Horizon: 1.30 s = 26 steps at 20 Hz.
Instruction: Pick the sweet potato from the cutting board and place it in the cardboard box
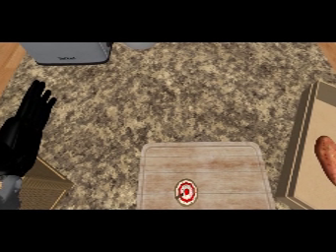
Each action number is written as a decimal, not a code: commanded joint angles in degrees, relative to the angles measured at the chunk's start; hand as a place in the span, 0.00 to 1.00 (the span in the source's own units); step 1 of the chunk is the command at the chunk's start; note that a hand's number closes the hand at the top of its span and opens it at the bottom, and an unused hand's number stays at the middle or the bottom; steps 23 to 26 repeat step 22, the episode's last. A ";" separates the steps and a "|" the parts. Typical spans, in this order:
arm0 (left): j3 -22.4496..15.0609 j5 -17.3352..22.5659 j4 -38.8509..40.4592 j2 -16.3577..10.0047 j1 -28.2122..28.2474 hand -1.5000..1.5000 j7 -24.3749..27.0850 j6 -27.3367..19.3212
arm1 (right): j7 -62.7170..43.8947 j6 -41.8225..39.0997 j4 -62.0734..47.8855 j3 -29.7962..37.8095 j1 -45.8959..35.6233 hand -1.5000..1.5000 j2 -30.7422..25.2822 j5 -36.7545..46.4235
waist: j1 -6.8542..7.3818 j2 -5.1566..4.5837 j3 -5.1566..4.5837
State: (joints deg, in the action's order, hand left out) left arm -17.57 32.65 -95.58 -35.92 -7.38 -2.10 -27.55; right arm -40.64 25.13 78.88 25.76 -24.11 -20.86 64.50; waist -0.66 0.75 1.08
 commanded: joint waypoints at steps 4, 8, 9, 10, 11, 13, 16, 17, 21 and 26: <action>0.78 2.36 -0.08 3.20 1.26 0.50 -0.07 -0.45 | 4.96 9.75 12.26 6.33 2.38 0.00 3.88 -16.41 | -0.84 -0.29 -0.98; -0.21 0.35 0.07 3.98 2.47 0.50 1.67 -0.71 | 7.11 12.93 20.13 6.84 9.35 0.00 8.03 -20.74 | -0.40 -0.49 -1.05; -0.55 0.80 1.20 5.01 1.40 0.50 1.45 -0.49 | 10.71 13.43 18.58 8.84 9.96 0.00 5.82 -25.52 | -0.61 -0.62 -1.01; -0.05 0.94 1.73 4.48 3.50 0.50 3.15 0.70 | 8.45 11.53 25.46 7.88 13.42 0.00 8.24 -25.05 | -0.92 -0.40 -1.09; -1.00 -0.39 1.49 5.26 -0.34 0.50 0.10 -2.09 | 11.87 14.38 22.21 9.05 13.80 0.00 7.48 -25.95 | -0.57 -0.65 -1.02; -0.10 1.05 2.03 5.06 -0.12 0.50 0.67 0.57 | 11.89 15.17 25.73 8.03 16.42 0.00 10.10 -25.21 | -0.37 -0.66 -1.06; 0.16 -0.28 -0.09 3.72 -0.69 0.50 -0.77 -1.97 | 16.45 14.53 30.94 12.00 24.77 0.00 9.75 -33.13 | -0.94 -0.49 -1.00; -1.27 -0.94 2.06 5.74 -0.46 0.50 0.53 -1.47 | 18.18 17.14 30.03 10.77 23.94 0.00 11.99 -32.49 | -0.52 -0.67 -1.03; -2.28 -1.80 -1.64 4.92 3.11 0.50 0.52 -2.67 | 21.19 14.38 35.39 12.34 31.20 0.00 13.00 -38.74 | -0.27 -0.45 -1.03; 0.64 0.63 1.77 4.58 1.10 0.50 1.18 1.24 | 23.11 16.55 34.65 10.89 31.06 0.00 15.67 -37.65 | -0.17 -0.64 -1.06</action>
